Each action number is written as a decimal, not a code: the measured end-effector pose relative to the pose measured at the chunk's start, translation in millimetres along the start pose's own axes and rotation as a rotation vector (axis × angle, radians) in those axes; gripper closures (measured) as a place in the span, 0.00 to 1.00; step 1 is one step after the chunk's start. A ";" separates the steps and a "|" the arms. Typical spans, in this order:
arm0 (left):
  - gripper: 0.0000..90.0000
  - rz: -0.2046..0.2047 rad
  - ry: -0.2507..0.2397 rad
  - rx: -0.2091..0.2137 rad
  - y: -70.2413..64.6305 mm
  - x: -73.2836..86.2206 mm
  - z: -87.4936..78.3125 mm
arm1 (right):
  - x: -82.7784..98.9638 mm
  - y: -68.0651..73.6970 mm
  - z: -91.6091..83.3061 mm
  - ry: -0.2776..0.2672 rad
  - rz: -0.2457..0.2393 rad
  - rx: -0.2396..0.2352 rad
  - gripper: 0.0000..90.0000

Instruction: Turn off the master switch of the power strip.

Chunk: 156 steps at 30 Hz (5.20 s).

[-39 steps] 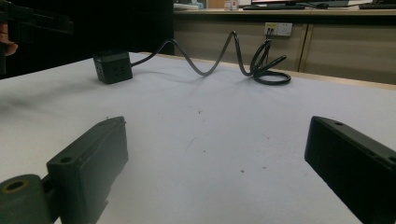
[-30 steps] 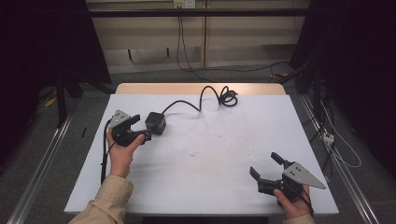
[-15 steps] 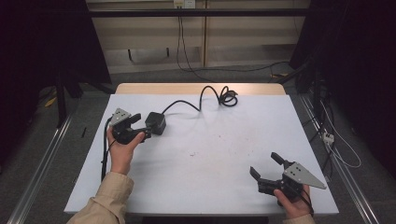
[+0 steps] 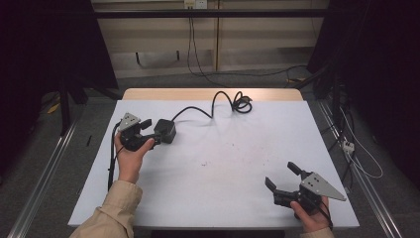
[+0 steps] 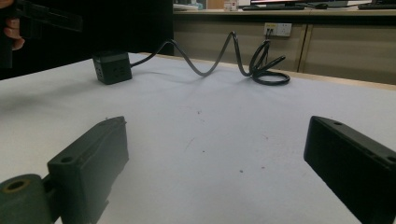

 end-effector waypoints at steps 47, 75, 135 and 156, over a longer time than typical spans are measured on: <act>0.67 -0.025 0.056 -0.025 11.6 4.9 12.3 | -0.7 0.8 -0.2 -0.003 -0.004 -0.003 0.07; 0.83 0.001 0.093 -0.018 15.4 2.0 20.1 | -1.5 2.1 -1.0 -0.008 0.000 -0.002 0.07; 1.00 -0.016 0.145 -0.027 19.0 2.9 31.2 | -2.2 1.4 -1.7 -0.009 -0.009 -0.007 0.08; 1.00 -0.019 0.141 -0.030 20.5 4.4 35.2 | -2.4 0.4 -2.1 -0.010 -0.008 -0.005 0.08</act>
Point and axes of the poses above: each handheld gripper's, and its own axes: z roughly forward along the jaws, x roughly out of its underside, y roughly to its left, the point moved 2 cm from there along z, roughly forward along the jaws, and after that the axes turned 2 degrees about -y, right-handed, at the moved point
